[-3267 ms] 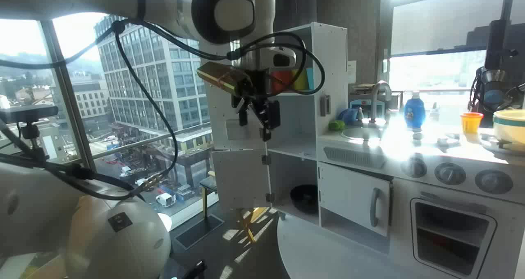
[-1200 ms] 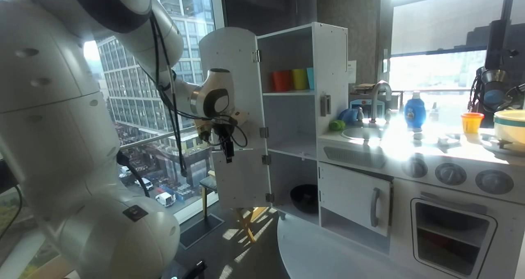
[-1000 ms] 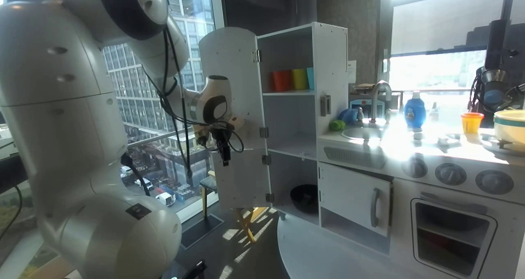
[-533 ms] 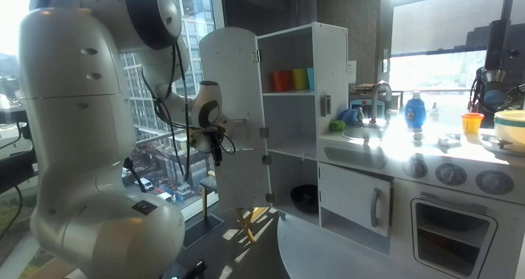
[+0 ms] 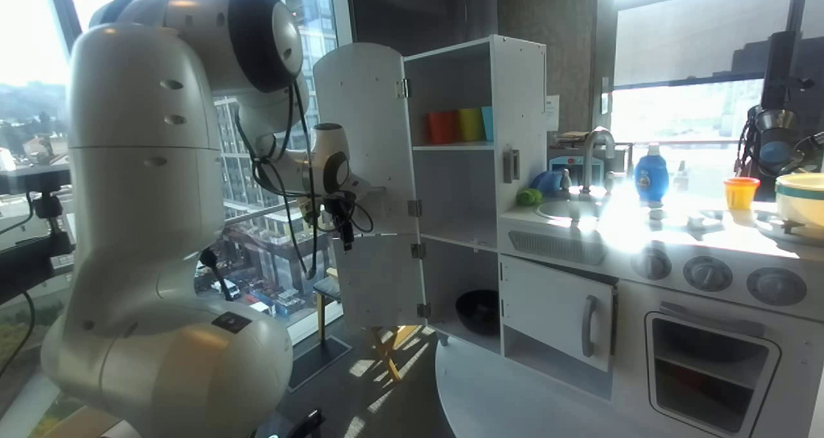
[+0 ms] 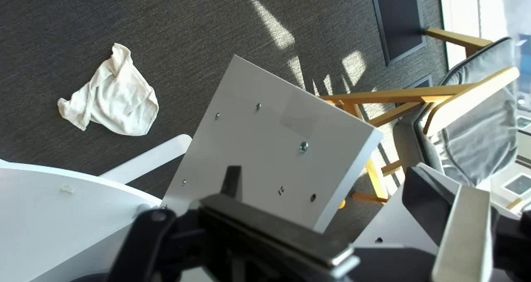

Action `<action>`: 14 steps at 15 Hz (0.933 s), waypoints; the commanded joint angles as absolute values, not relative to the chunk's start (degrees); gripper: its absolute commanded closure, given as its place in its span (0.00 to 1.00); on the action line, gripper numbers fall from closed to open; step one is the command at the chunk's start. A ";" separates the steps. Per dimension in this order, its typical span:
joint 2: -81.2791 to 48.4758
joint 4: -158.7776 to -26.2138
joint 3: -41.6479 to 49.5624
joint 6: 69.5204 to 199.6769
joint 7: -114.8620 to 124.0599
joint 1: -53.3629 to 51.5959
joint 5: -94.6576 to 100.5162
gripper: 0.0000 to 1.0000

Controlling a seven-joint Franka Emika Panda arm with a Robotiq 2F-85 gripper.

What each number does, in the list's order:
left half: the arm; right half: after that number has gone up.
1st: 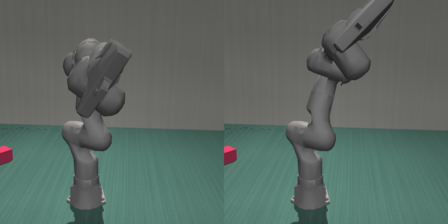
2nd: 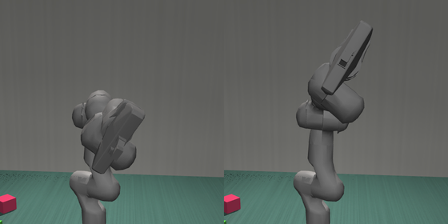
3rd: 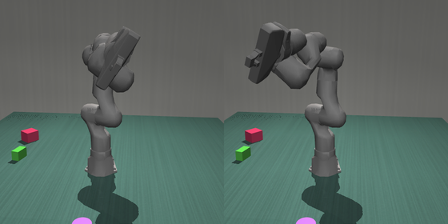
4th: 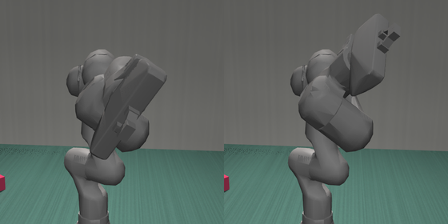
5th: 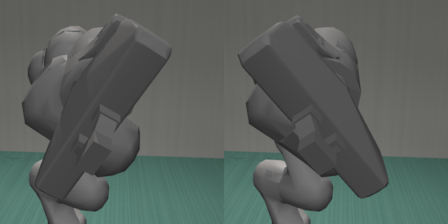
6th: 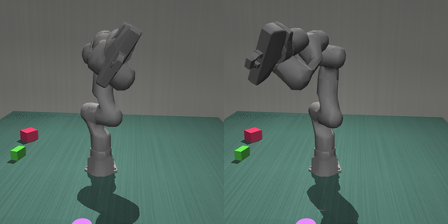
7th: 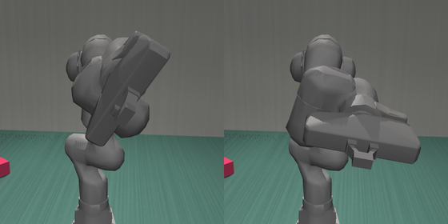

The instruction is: Push closed the bottom refrigerator door, push closed the top refrigerator door

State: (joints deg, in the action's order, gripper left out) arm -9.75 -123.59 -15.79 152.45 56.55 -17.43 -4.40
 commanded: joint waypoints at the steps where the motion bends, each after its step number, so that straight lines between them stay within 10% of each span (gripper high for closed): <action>1: -14.41 -118.08 -12.84 151.59 61.10 -19.77 0.18 0.00; 14: -6.78 -126.19 -9.37 136.80 63.18 -20.11 9.60 0.00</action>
State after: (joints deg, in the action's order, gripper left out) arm -11.37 -122.63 -10.32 140.51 61.03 -19.99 5.79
